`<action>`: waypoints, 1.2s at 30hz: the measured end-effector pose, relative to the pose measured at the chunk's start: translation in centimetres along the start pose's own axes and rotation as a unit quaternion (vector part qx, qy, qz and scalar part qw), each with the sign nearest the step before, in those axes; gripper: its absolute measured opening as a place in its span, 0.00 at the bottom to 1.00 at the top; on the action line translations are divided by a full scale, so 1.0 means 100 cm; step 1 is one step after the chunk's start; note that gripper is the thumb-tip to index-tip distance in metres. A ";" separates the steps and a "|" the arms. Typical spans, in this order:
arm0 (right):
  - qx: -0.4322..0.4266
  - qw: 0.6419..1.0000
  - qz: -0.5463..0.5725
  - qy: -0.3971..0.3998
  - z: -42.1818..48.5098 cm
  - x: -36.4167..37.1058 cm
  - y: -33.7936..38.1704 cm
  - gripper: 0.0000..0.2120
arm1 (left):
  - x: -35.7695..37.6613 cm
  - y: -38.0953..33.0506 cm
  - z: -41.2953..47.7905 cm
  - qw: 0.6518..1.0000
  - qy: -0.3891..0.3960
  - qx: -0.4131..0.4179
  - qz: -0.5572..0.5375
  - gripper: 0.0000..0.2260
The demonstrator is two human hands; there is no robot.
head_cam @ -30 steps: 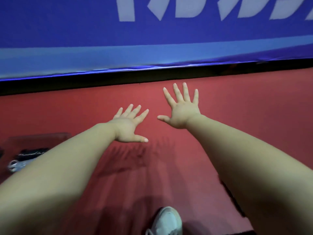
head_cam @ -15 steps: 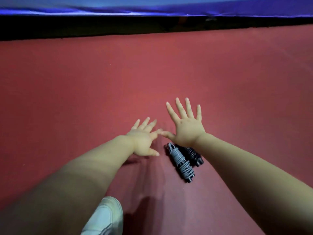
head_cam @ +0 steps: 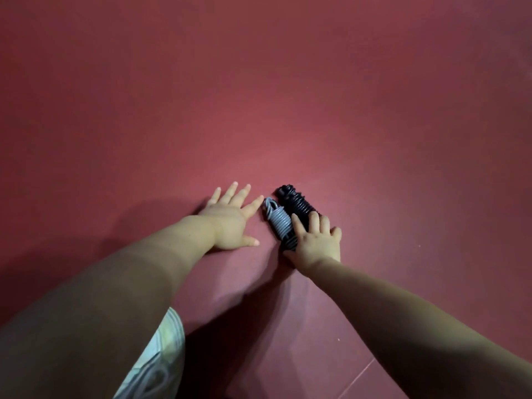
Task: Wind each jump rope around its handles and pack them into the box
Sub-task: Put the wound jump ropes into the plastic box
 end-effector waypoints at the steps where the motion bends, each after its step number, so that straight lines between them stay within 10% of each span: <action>1: -0.001 1.000 -0.003 -0.007 0.000 0.001 0.002 0.38 | 0.001 0.001 -0.001 1.000 0.001 -0.002 0.000 0.41; 19: -0.242 0.949 0.179 -0.094 -0.006 -0.044 0.025 0.37 | -0.012 0.030 -0.030 0.996 -0.084 -0.003 -0.012 0.31; 36: -0.444 0.871 0.059 -0.201 -0.057 -0.212 0.138 0.29 | -0.064 0.153 -0.216 0.955 -0.273 -0.052 -0.102 0.21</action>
Point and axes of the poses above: each hand's wrist, its own z-axis towards the middle knuckle, its own x-axis out of the palm, y = z × x, the point moved 2 cm from there along z, towards the middle knuckle, and after that the axes turned 7 degrees about -z, right-handed, at the moved point
